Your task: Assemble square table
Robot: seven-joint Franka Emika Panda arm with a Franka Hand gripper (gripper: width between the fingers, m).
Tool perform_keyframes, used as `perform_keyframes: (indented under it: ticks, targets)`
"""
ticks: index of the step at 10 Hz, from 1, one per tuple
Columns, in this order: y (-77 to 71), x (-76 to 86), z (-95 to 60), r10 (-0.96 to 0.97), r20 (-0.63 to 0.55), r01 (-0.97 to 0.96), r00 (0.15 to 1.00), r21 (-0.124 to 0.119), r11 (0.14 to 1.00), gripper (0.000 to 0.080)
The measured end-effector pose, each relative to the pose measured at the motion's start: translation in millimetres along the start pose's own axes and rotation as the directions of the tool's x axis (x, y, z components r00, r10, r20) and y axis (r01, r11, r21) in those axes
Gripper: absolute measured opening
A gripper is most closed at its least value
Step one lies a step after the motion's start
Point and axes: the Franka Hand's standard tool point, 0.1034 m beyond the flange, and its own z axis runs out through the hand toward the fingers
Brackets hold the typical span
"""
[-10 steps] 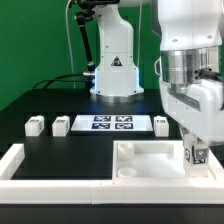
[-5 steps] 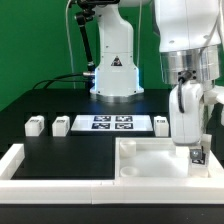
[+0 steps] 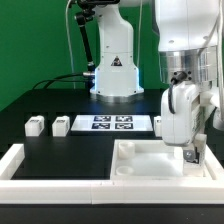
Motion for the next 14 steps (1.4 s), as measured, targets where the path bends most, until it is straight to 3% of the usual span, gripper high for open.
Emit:
perform_keyframes:
  ticks: [1, 2, 4, 12, 13, 14]
  targets:
    - [0.3, -0.7, -0.2, -0.001, 0.000, 0.001, 1.000, 0.000, 1.000, 0.0590]
    - [2.2, -8.3, -8.0, -0.010, 0.011, 0.010, 1.000, 0.007, 1.000, 0.0590]
    - [7.9, -24.1, -38.2, -0.026, 0.049, 0.025, 0.998, 0.028, 0.999, 0.0647]
    - [9.7, -23.2, -36.0, -0.031, 0.046, 0.030, 0.998, 0.027, 0.999, 0.0649]
    - [11.7, -26.6, -41.3, -0.048, 0.054, 0.046, 0.997, 0.045, 0.998, 0.0649]
    - [21.7, -28.1, -44.2, -0.067, 0.056, 0.065, 0.996, 0.041, 0.997, 0.0649]
